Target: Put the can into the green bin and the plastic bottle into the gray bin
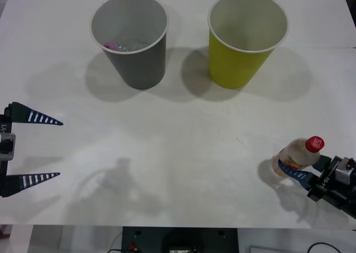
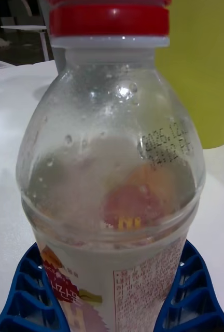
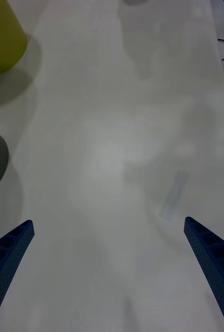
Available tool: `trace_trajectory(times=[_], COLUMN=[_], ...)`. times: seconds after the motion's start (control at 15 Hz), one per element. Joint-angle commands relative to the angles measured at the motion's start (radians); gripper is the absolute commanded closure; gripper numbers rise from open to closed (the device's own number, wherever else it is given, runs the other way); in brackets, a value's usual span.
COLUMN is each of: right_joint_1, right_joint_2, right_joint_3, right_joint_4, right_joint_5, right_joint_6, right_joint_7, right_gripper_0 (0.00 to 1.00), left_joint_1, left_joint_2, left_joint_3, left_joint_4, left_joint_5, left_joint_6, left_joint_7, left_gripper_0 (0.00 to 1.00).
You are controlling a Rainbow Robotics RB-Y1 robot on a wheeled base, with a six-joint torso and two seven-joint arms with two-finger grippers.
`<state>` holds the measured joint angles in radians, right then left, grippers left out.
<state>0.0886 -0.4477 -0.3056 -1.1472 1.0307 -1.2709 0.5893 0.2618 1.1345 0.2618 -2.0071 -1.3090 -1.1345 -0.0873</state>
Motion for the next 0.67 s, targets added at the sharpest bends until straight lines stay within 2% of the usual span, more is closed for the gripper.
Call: trace_trajectory(times=[0.07,0.2,0.33,0.53,0.67], right_joint_1=[0.002,0.002,0.01,0.034,0.048], right_joint_2=[0.0,-0.005,-0.008,-0.026,-0.046], right_joint_3=[-0.006,-0.007,-0.024,-0.047,-0.052], right_joint_4=[-0.005,-0.028,-0.082,-0.221,-0.296], right_joint_5=[0.0,0.017,0.068,0.175,0.216], right_joint_6=[-0.008,-0.008,-0.008,-0.008,-0.008], right_joint_7=[0.0,-0.008,-0.028,-0.19,-0.293], right_gripper_0=[1.0,1.0,1.0,1.0,1.0], left_joint_1=[0.0,0.0,0.0,0.0,0.0], left_joint_2=[0.0,0.0,0.0,0.0,0.0], left_joint_3=[0.0,0.0,0.0,0.0,0.0], left_joint_4=[0.0,0.0,0.0,0.0,0.0], left_joint_5=[0.0,0.0,0.0,0.0,0.0], left_joint_6=[0.0,0.0,0.0,0.0,0.0], left_joint_7=[0.0,0.0,0.0,0.0,0.0], left_gripper_0=[0.0,0.0,0.0,0.0,0.0])
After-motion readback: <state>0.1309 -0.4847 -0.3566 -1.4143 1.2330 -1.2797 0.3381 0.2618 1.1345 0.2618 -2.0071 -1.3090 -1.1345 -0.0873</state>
